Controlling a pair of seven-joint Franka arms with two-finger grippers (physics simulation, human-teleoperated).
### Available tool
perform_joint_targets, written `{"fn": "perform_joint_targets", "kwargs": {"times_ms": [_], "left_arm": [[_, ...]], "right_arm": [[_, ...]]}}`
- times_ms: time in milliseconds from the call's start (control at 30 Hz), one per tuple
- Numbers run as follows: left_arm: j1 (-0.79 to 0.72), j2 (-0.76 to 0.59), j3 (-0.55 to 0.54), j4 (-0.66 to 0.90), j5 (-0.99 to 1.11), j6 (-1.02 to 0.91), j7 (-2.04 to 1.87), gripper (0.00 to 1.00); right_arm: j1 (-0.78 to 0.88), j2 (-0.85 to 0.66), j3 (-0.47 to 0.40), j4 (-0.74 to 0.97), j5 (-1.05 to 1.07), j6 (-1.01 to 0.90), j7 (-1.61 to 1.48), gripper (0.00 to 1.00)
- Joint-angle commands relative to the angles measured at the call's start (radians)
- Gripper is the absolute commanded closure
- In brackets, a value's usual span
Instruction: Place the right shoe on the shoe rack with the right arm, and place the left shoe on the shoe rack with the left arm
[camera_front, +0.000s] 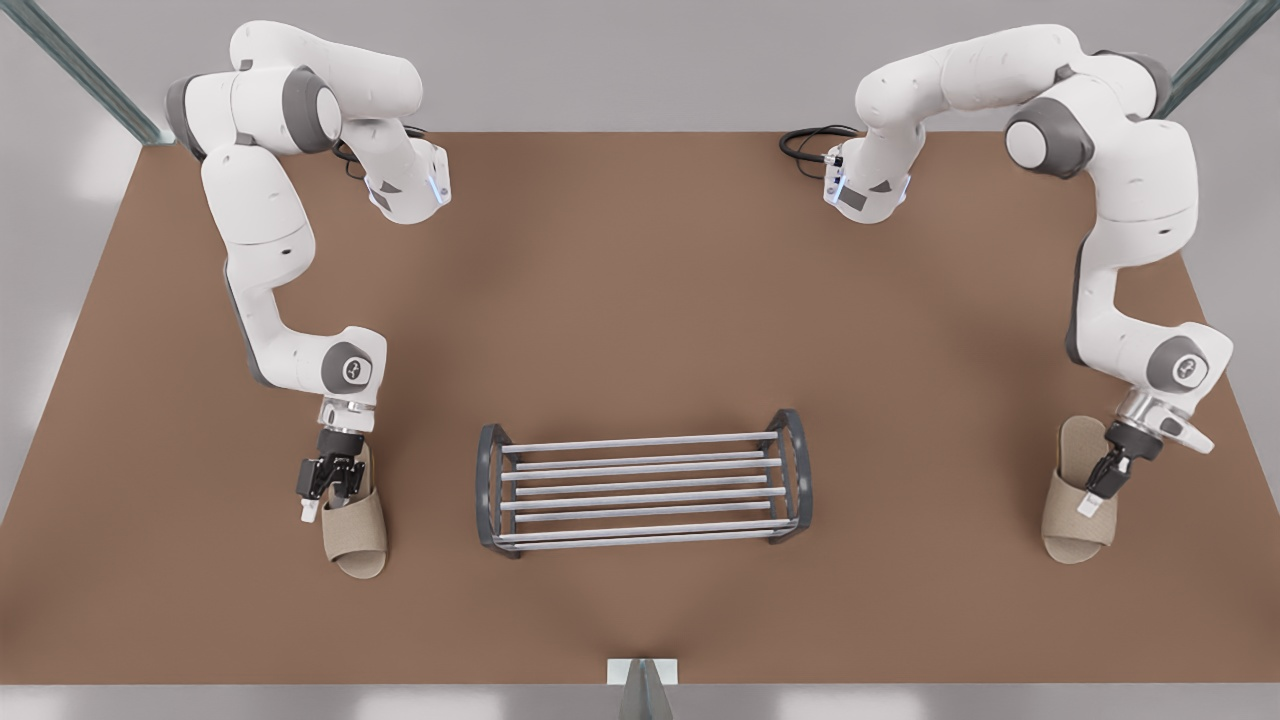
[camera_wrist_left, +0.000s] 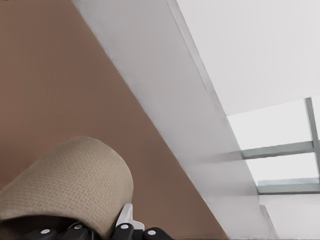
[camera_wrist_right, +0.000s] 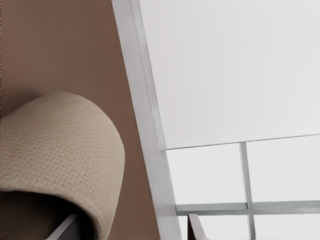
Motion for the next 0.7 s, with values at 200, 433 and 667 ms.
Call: {"fn": "perform_joint_targets", "kwargs": {"times_ms": [200, 433, 667], "left_arm": [[-0.206, -0.291, -0.138, 0.026, 0.448, 0.013, -0.802, 0.79], [-0.573, -0.429, -0.14, 0.025, 0.652, 0.013, -1.432, 0.79], [-0.907, -0.351, -0.14, 0.023, 0.656, 0.544, -1.848, 0.79]], "right_arm": [[0.008, 0.008, -0.002, 0.013, -0.315, -0.001, 0.009, 0.28], [0.009, 0.022, -0.015, 0.023, -0.319, -0.001, 0.01, 0.35], [0.009, -0.001, -0.015, 0.034, -0.321, 0.012, 0.009, 0.79]]}}
